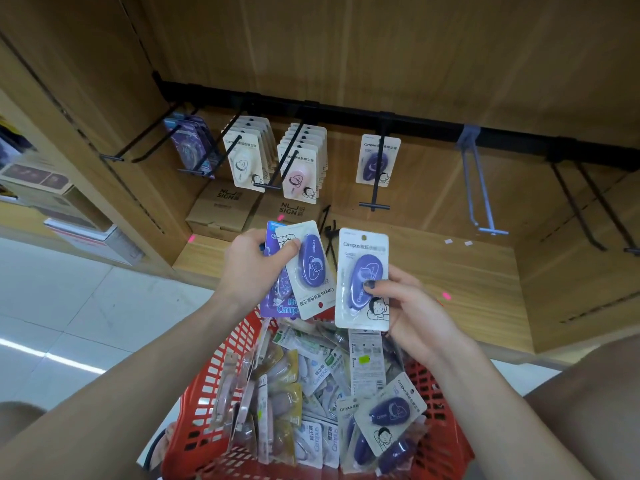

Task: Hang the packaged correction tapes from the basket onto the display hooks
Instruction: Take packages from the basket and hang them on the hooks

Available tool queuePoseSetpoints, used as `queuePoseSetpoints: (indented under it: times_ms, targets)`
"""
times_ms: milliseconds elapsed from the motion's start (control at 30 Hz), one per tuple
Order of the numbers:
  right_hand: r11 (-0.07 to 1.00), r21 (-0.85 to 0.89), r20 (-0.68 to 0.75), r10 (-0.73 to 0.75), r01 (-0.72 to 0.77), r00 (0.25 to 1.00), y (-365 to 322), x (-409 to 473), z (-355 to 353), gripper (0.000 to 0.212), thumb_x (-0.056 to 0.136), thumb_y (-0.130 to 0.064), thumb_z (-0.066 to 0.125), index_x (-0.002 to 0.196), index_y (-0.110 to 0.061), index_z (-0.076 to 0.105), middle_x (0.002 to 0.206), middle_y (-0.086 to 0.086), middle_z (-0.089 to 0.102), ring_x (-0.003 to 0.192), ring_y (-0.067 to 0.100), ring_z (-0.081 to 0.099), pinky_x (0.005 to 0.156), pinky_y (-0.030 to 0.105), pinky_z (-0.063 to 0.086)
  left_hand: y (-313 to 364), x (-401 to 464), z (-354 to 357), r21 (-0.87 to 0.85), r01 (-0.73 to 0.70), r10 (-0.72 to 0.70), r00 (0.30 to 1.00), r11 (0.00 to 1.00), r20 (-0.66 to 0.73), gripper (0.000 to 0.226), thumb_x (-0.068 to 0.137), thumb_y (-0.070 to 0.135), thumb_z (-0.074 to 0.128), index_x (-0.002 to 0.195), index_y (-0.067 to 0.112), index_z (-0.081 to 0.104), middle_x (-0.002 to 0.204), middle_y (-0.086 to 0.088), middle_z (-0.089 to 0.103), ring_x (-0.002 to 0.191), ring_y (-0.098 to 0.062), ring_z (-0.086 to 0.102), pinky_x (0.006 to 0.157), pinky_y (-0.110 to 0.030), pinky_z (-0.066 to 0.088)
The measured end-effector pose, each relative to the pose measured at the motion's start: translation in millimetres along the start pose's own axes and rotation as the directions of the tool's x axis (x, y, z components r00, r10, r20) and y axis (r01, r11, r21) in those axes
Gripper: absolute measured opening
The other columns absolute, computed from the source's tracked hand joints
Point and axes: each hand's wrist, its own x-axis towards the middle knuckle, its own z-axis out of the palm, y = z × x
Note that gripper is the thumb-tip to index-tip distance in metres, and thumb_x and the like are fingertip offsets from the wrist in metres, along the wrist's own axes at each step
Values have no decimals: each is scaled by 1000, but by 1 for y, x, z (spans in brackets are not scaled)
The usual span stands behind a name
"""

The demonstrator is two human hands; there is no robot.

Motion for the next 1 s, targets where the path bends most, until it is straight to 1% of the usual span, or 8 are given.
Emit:
queuePoseSetpoints:
  times_ms: [100,167,233,300,467,733,900,1000]
  targets:
    - [986,-70,-25,-152,150,988,-4,2,-2,39,94,8,61,130,-6,66,125,21,73,110,38,74,79,45,64,1,0,0,16,-13,13,1000,1000,-9,17,93,47,74,89,30,71,86,7,78,70,-4,75,57,-22,55]
    - [966,-155,-62,-216,205,974,-9,6,-2,39,95,7,63,131,-9,65,124,17,74,112,36,73,84,45,63,3,-1,1,33,-9,9,1000,999,1,18,92,47,74,85,32,68,86,7,77,70,-4,75,59,-23,57]
    - [945,-238,-94,-250,223,964,-14,12,2,40,95,6,65,132,-10,64,123,14,75,114,35,73,93,51,61,3,-2,2,42,-18,17,1000,999,8,18,93,47,74,84,33,68,86,7,77,70,-5,75,62,-28,59]
    - [934,-281,-117,-263,222,958,-19,17,6,40,95,5,66,131,-10,64,122,13,76,113,35,73,99,56,57,3,-2,2,44,-34,34,999,998,4,17,93,46,74,83,33,69,85,7,77,71,-5,75,61,-27,57]
    - [918,-333,-138,-274,216,952,-23,25,11,38,96,6,65,129,-12,65,117,10,78,109,32,75,98,55,58,5,-1,1,32,-35,35,999,999,-9,18,92,44,76,81,34,66,84,8,75,69,2,72,47,-10,45]
    - [914,-357,-229,-284,192,931,-17,38,13,33,95,7,65,123,-12,67,114,10,79,109,31,75,102,57,55,3,3,-1,89,-63,65,998,994,-17,20,92,44,75,78,34,64,90,9,72,71,2,71,50,-9,44]
    - [925,-344,-312,-275,161,909,-27,69,8,24,97,-8,72,120,-14,69,113,5,79,109,27,75,105,54,54,4,5,-1,146,-68,72,997,987,-22,23,91,47,74,77,34,62,93,10,70,74,-2,71,56,-14,44]
    - [913,-391,-359,-265,113,895,-43,102,4,15,97,-12,72,111,-17,69,113,4,78,112,27,73,106,50,54,7,5,-1,144,-73,77,997,987,-17,22,92,47,74,78,35,62,93,10,70,71,2,71,52,-9,44]
